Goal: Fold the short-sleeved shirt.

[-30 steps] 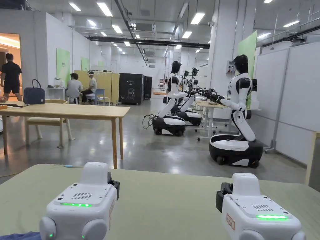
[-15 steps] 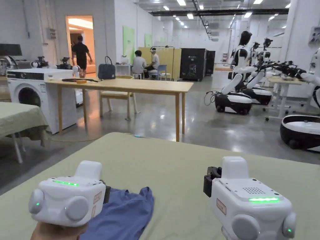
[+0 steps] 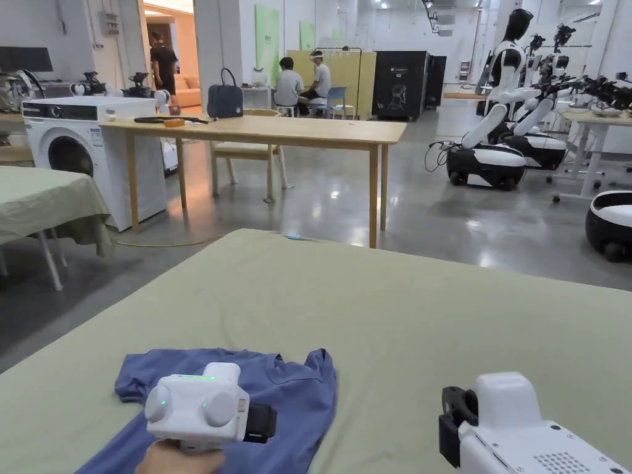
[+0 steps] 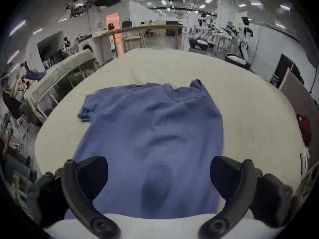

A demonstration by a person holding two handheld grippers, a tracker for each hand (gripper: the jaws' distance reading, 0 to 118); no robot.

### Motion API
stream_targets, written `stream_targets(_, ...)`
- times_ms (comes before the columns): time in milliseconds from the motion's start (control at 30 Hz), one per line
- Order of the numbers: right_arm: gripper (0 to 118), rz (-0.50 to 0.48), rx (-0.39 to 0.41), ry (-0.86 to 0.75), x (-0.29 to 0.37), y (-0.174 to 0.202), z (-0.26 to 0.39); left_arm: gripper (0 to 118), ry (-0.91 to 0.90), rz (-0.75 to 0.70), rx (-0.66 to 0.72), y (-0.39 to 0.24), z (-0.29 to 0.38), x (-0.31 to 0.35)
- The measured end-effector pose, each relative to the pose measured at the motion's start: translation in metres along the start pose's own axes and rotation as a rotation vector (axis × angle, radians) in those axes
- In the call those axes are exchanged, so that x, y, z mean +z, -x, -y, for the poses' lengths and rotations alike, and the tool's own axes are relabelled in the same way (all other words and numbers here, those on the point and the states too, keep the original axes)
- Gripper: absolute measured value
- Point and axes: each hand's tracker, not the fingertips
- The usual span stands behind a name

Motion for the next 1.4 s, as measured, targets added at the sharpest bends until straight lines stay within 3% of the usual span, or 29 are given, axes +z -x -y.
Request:
stream_targets(100, 3, 0.03, -0.021, 0.033, -0.007, -0.012, 0.011, 114, 0.016, -0.031, 0.074, -0.019, -0.039, -0.035)
stream_targets(167, 3, 0.059, -0.038, 0.051, -0.01, -0.02, 0.016, 113, 0.065, -0.033, 0.078, -0.005, -0.06, -0.113)
stream_targets(267, 3, 0.09, -0.062, 0.075, -0.017, -0.031, 0.023, 115, 0.194, -0.075, -0.033, -0.005, -0.058, -0.168)
stream_targets(300, 3, 0.097, -0.064, 0.081, -0.018, -0.033, 0.025, 115, 0.063, -0.084, -0.039, -0.019, -0.034, -0.111)
stream_targets(333, 3, 0.11, -0.065, 0.085, -0.018, -0.034, 0.026, 114, 0.023, -0.072, -0.04, -0.02, -0.029, -0.096)
stream_targets(367, 3, 0.118, -0.068, 0.085, -0.018, -0.035, 0.027, 106, 0.052, -0.075, -0.027, -0.025, -0.028, -0.086)
stream_targets(467, 3, 0.118, -0.094, 0.083, -0.014, -0.037, 0.025, 45, 0.09, -0.04, -0.053, -0.012, -0.056, -0.081)
stream_targets(500, 3, 0.115, -0.101, 0.079, -0.012, -0.037, 0.024, 33, 0.086, -0.066, -0.072, -0.012, -0.058, -0.077)
stream_targets(533, 3, 0.111, -0.11, 0.073, -0.009, -0.038, 0.022, 33, 0.081, -0.05, -0.082, -0.012, -0.053, -0.077)
stream_targets(567, 3, 0.109, -0.118, 0.066, -0.006, -0.039, 0.02, 5, 0.075, -0.045, -0.08, -0.013, -0.048, -0.076)
stream_targets(733, 3, 0.129, -0.134, 0.024, 0.023, -0.055, 0.013, 4, -0.089, 0.081, -0.04, -0.034, -0.044, -0.004)
stream_targets(833, 3, 0.161, -0.135, 0.001, 0.045, -0.074, 0.01, 4, -0.158, 0.161, -0.117, -0.071, -0.063, 0.032)
stream_targets(1000, 3, 0.241, -0.187, -0.042, 0.091, -0.118, 0.005, 4, -0.293, 0.361, -0.211, -0.173, -0.078, 0.097)
stream_targets(1200, 3, 0.357, -0.184, -0.071, 0.145, -0.174, 0.01, 4, -0.323, 0.64, -0.321, -0.319, -0.068, 0.14)
stream_targets(1400, 3, 0.437, -0.192, -0.044, 0.177, -0.228, 0.033, 4, -0.154, 0.577, -0.522, -0.45, 0.001, 0.094)
